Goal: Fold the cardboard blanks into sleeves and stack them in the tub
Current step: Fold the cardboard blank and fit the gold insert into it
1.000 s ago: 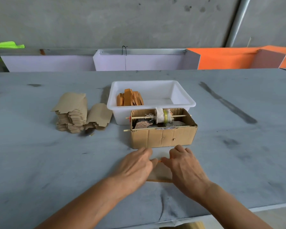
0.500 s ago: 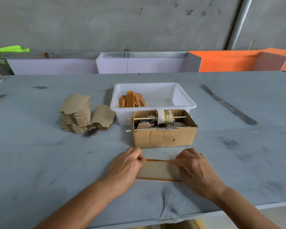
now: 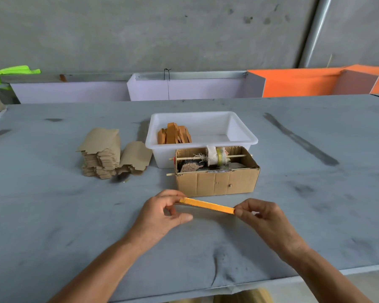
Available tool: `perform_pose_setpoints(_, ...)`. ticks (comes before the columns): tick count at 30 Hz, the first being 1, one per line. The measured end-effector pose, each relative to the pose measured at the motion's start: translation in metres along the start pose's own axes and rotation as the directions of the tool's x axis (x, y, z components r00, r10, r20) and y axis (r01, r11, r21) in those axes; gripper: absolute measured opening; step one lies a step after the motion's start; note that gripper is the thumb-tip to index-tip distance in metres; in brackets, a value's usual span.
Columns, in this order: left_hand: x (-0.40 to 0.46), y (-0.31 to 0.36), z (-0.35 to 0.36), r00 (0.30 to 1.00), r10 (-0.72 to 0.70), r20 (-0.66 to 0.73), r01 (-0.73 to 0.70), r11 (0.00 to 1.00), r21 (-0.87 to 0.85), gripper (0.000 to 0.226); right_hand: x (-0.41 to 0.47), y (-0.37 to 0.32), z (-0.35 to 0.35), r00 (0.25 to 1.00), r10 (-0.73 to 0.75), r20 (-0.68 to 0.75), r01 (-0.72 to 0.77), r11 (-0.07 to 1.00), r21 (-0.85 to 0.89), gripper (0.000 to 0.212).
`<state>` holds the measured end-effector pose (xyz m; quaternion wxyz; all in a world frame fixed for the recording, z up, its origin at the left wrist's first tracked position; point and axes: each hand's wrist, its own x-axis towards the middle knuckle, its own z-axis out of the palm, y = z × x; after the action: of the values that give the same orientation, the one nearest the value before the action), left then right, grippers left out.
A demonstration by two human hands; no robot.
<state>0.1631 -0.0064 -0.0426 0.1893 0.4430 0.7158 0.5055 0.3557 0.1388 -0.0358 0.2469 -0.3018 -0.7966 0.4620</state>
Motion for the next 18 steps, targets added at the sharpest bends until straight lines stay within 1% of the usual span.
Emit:
perform_pose_setpoints(2, 0.002, 0.004, 0.006, 0.992, -0.114, -0.063, 0.101, 0.979, -0.176, 0.009, 0.004, -0.004, 0.001, 0.997, 0.067, -0.035, -0.062, 0.991, 0.121, 0.019)
perform_pose_setpoints(4, 0.004, 0.011, 0.009, 0.971, -0.228, -0.075, 0.192, 0.927, -0.322, 0.007, 0.005, -0.010, 0.001, 0.990, 0.122, -0.066, -0.101, 0.960, 0.263, 0.013)
perform_pose_setpoints(6, 0.008, 0.017, 0.011, 0.954, -0.281, -0.103, 0.219, 0.890, -0.400, 0.005, 0.005, -0.018, -0.001, 0.981, 0.162, -0.110, -0.109, 0.918, 0.382, 0.006)
perform_pose_setpoints(8, 0.012, 0.023, 0.012, 0.942, -0.308, -0.135, 0.217, 0.864, -0.454, 0.003, 0.004, -0.021, -0.003, 0.960, 0.183, -0.213, -0.087, 0.915, 0.394, 0.010)
perform_pose_setpoints(9, 0.014, 0.025, 0.013, 0.936, -0.318, -0.149, 0.216, 0.855, -0.472, 0.002, 0.004, -0.021, -0.003, 0.946, 0.183, -0.269, -0.077, 0.929, 0.363, 0.011)
perform_pose_setpoints(10, 0.015, 0.026, 0.013, 0.931, -0.330, -0.155, 0.220, 0.847, -0.483, 0.002, 0.004, -0.023, -0.002, 0.938, 0.184, -0.294, -0.081, 0.941, 0.330, 0.012)
perform_pose_setpoints(11, 0.015, 0.027, 0.013, 0.928, -0.336, -0.159, 0.221, 0.842, -0.492, 0.001, 0.004, -0.025, 0.000, 0.939, 0.195, -0.283, -0.098, 0.942, 0.322, 0.012)
perform_pose_setpoints(15, 0.014, 0.031, 0.019, 0.932, -0.336, -0.134, 0.221, 0.823, -0.523, 0.002, 0.006, -0.037, 0.005, 0.951, 0.287, -0.118, -0.206, 0.868, 0.453, 0.009)
perform_pose_setpoints(18, 0.013, 0.036, 0.022, 0.941, -0.319, -0.115, 0.210, 0.814, -0.541, 0.001, 0.008, -0.039, 0.003, 0.944, 0.327, -0.054, -0.263, 0.838, 0.479, 0.009)
